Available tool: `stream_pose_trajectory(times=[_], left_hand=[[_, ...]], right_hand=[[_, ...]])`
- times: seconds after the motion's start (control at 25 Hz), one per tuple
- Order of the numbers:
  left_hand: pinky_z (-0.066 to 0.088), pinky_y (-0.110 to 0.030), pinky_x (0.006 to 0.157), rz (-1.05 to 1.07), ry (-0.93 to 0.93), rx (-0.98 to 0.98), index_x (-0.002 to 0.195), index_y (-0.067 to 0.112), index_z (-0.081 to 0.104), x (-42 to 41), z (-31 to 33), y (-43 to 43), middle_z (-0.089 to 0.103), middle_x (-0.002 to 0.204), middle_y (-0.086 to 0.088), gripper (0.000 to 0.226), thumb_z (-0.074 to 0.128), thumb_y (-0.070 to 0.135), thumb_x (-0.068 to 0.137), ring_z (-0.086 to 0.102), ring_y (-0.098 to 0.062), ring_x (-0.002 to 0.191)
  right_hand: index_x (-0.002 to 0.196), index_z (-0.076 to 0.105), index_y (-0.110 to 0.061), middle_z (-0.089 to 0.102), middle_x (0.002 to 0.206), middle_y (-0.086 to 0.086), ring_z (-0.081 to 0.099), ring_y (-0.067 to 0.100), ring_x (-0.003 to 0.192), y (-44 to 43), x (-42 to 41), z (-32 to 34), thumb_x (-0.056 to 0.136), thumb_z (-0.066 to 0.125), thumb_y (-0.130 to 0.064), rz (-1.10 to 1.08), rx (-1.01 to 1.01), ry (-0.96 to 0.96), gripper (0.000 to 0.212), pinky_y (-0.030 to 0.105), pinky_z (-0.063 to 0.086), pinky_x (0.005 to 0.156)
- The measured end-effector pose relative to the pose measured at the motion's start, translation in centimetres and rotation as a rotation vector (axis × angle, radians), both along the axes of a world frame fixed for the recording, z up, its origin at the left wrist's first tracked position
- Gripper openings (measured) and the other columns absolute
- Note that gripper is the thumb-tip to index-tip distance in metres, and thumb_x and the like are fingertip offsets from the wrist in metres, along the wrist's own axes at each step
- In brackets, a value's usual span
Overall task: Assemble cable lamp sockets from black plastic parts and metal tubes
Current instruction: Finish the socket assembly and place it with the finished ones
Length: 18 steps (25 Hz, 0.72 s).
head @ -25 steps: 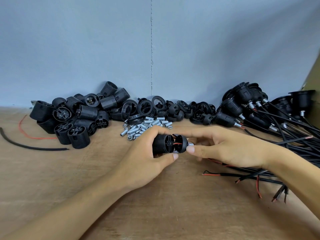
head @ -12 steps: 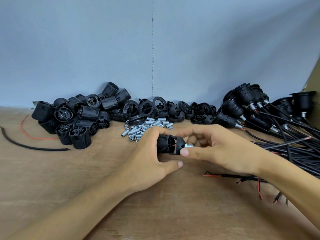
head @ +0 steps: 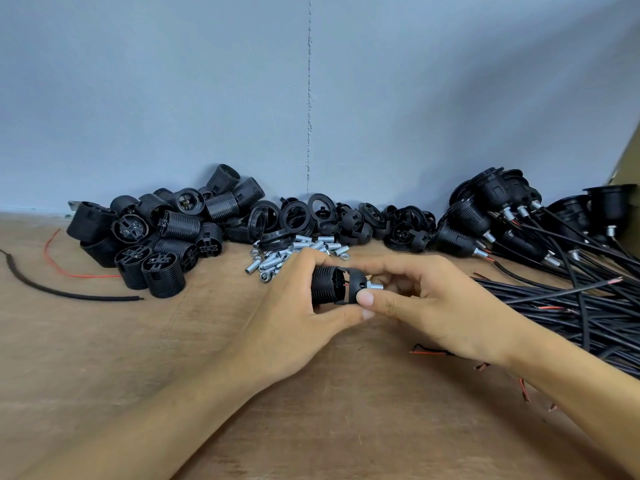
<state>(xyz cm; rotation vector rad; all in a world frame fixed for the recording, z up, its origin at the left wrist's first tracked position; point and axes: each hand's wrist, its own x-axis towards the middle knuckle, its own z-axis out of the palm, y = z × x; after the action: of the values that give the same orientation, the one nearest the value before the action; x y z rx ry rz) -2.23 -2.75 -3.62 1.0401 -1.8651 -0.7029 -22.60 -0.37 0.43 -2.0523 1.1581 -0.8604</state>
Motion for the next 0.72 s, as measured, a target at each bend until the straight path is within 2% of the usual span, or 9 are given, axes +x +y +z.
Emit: stream_pose_trajectory(times=[0.2, 0.36, 0.48, 0.64, 0.72], left_hand=[[0.042, -0.008, 0.073, 0.039, 0.004, -0.074, 0.093, 0.053, 0.050, -0.07, 0.16, 0.10, 0.059, 0.098, 0.022, 0.040, 0.077, 0.066, 0.067, 0.059, 0.001, 0.094], [0.042, -0.008, 0.067, 0.067, 0.037, -0.047, 0.092, 0.050, 0.052, 0.10, 0.16, 0.01, 0.062, 0.093, 0.019, 0.047, 0.080, 0.069, 0.060, 0.061, -0.001, 0.087], [0.042, -0.008, 0.068, 0.042, 0.024, -0.052, 0.090, 0.053, 0.052, -0.01, 0.23, -0.02, 0.061, 0.094, 0.024, 0.043, 0.079, 0.068, 0.061, 0.060, 0.002, 0.086], [0.041, -0.007, 0.071, 0.044, 0.022, -0.078, 0.090, 0.053, 0.051, -0.12, 0.16, -0.02, 0.059, 0.096, 0.025, 0.041, 0.077, 0.067, 0.063, 0.059, 0.002, 0.088], [0.040, -0.006, 0.071, 0.044, 0.002, -0.093, 0.091, 0.051, 0.049, -0.12, 0.10, 0.06, 0.056, 0.096, 0.025, 0.041, 0.075, 0.068, 0.064, 0.057, 0.002, 0.090]], right_hand=[[0.122, 0.069, -0.035, 0.075, 0.094, -0.013, 0.072, 0.005, 0.088, 0.21, 0.29, -0.06, 0.095, 0.068, -0.030, -0.041, -0.037, -0.017, 0.028, 0.016, 0.050, 0.080], [0.119, 0.070, -0.036, 0.074, 0.088, -0.017, 0.070, 0.003, 0.081, 0.38, 0.43, -0.11, 0.094, 0.069, -0.032, -0.058, -0.047, -0.026, 0.025, 0.010, 0.046, 0.073], [0.119, 0.070, -0.037, 0.072, 0.090, -0.018, 0.069, 0.007, 0.087, 0.23, 0.33, -0.17, 0.094, 0.068, -0.033, -0.061, -0.056, -0.008, 0.026, 0.015, 0.047, 0.078], [0.122, 0.068, -0.036, 0.073, 0.092, -0.014, 0.069, 0.010, 0.088, 0.12, 0.18, -0.32, 0.095, 0.067, -0.032, -0.038, -0.051, -0.023, 0.028, 0.017, 0.048, 0.077], [0.125, 0.066, -0.037, 0.072, 0.092, -0.010, 0.069, 0.015, 0.085, 0.06, 0.04, -0.48, 0.094, 0.067, -0.033, -0.031, -0.046, -0.029, 0.031, 0.025, 0.050, 0.074]])
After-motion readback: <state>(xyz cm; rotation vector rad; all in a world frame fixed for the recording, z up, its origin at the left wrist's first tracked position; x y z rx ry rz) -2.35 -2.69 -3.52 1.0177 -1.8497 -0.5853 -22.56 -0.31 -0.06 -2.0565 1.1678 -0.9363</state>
